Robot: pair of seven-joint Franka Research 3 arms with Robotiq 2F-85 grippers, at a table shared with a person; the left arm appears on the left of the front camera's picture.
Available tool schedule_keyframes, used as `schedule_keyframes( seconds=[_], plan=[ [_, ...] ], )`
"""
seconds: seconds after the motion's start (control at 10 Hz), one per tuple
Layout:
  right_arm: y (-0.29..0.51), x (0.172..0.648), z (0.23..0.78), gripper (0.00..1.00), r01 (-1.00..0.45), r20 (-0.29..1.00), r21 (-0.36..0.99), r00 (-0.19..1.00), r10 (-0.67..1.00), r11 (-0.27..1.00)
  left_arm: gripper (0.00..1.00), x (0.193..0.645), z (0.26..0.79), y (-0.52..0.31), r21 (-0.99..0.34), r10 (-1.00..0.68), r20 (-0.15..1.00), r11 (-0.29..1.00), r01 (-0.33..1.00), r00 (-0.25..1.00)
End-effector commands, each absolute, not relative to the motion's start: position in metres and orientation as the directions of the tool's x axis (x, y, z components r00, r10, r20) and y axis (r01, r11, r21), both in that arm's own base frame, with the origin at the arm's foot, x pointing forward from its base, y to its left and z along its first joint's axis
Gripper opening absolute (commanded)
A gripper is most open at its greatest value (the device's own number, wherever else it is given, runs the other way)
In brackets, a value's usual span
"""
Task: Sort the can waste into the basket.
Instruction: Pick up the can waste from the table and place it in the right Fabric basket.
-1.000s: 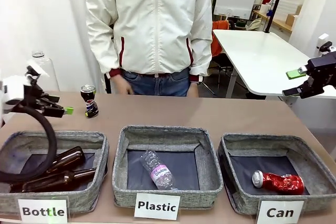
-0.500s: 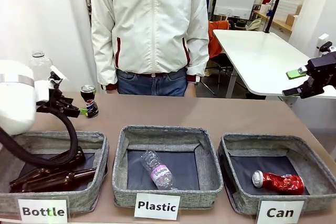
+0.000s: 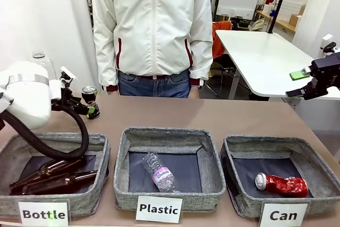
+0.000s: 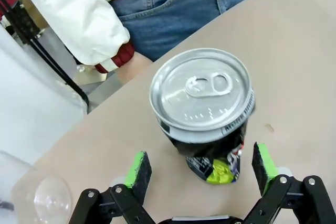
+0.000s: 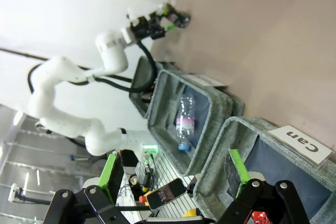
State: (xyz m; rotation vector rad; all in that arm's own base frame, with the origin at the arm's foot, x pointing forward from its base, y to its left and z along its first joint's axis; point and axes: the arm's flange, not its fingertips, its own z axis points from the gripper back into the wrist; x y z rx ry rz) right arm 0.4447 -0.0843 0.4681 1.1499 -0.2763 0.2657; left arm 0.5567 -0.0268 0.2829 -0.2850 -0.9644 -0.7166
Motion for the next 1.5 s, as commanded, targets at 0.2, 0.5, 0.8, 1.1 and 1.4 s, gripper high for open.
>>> schedule_keyframes(
  seconds=[0.2,0.5,0.8,1.1,1.4],
  plan=[
    [-0.086,0.443,0.471,1.00,-0.365,0.363,0.850,0.928,0.080,0.379,1.00,0.570,0.273,-0.035,0.085,-0.367,0.854,0.798,0.596,0.369],
    [-0.086,0.443,0.471,1.00,-0.365,0.363,0.850,0.928,0.080,0.379,1.00,0.571,0.272,-0.036,0.065,-0.358,0.854,0.793,0.605,0.377],
    [-0.086,0.443,0.471,1.00,-0.365,0.363,0.850,0.928,0.080,0.379,1.00,0.535,0.300,-0.015,-0.003,-0.361,0.836,0.750,0.662,0.413],
    [-0.086,0.443,0.471,1.00,-0.365,0.363,0.850,0.928,0.080,0.379,1.00,0.472,0.354,0.042,-0.058,-0.323,0.850,0.729,0.682,0.417],
    [-0.086,0.443,0.471,1.00,-0.365,0.363,0.850,0.928,0.080,0.379,1.00,0.403,0.406,0.119,-0.184,-0.282,0.887,0.511,0.840,0.366]
  ],
)
